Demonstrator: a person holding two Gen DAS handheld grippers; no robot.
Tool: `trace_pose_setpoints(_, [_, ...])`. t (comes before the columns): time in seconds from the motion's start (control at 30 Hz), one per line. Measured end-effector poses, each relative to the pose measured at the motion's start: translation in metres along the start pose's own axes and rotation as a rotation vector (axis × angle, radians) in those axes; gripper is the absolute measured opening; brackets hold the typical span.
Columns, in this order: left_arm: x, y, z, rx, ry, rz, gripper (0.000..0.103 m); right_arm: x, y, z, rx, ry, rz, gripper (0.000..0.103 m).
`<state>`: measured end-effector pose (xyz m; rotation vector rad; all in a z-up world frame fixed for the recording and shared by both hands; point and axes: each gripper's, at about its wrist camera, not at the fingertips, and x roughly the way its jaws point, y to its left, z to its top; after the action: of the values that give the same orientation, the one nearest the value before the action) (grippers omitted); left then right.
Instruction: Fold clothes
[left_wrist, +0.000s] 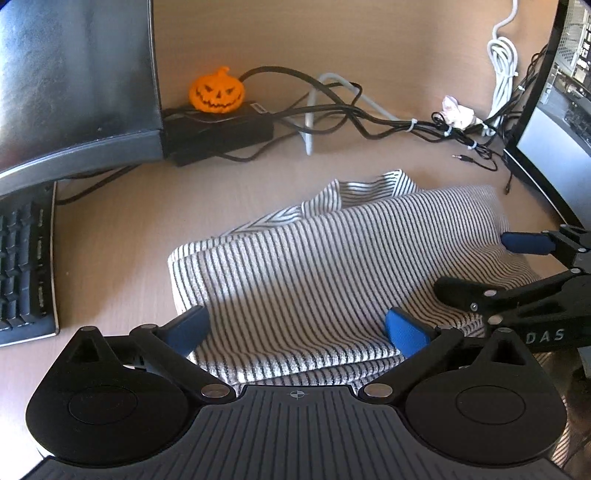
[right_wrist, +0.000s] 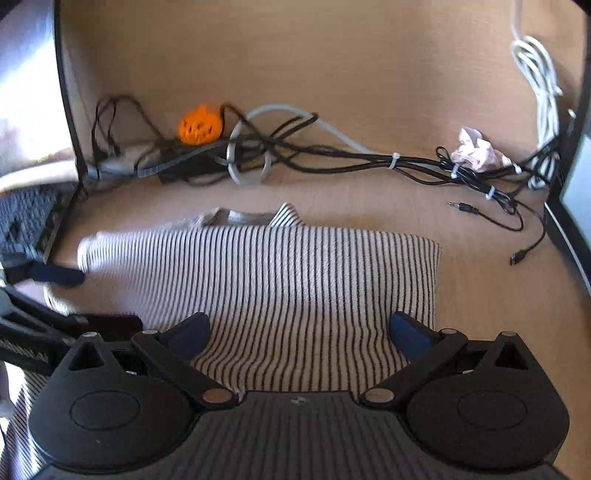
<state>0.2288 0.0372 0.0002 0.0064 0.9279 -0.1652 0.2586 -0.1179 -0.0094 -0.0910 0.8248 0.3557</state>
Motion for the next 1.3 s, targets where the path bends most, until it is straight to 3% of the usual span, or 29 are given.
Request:
trace_pose_setpoints(0.23, [0.000,-0.002,0.000,0.006,-0.003,0.005,0.103,-0.013,-0.019,0.025,0.092,-0.090,-0.153,0.103])
trace_pose_setpoints(0.37, [0.000,-0.002,0.000,0.007,-0.003,0.007,0.103,0.011,-0.028,0.026,0.012,-0.027,-0.369,0.103])
trace_pose_setpoints(0.57, [-0.005,0.003,0.001,-0.003,-0.008,-0.026,0.103,0.020,-0.027,0.014,0.016,-0.038,-0.367,0.103])
trace_pose_setpoints(0.73, [-0.032,0.038,0.004,-0.224,-0.066,-0.136,0.103,0.023,-0.028,0.012,0.029,-0.053,-0.352,0.103])
trace_pose_setpoints(0.87, [-0.032,0.048,0.000,-0.255,-0.059,-0.096,0.103,0.022,-0.030,0.007,0.071,-0.081,-0.342,0.103])
trace_pose_setpoints(0.93, [-0.031,0.051,-0.002,-0.266,-0.054,-0.079,0.098,0.021,-0.029,0.006,0.058,-0.084,-0.347,0.103])
trace_pose_setpoints(1.0, [-0.028,0.047,0.000,-0.253,-0.045,-0.078,0.064,0.019,-0.027,0.009,0.031,-0.078,-0.344,0.103])
trace_pose_setpoints(1.13, [-0.020,0.046,0.004,-0.252,-0.031,-0.059,0.062,0.006,-0.031,0.009,0.003,-0.092,-0.345,0.103])
trace_pose_setpoints(1.3, [-0.021,0.050,0.015,-0.261,-0.084,-0.082,0.062,0.003,-0.041,0.000,-0.013,-0.087,-0.387,0.103])
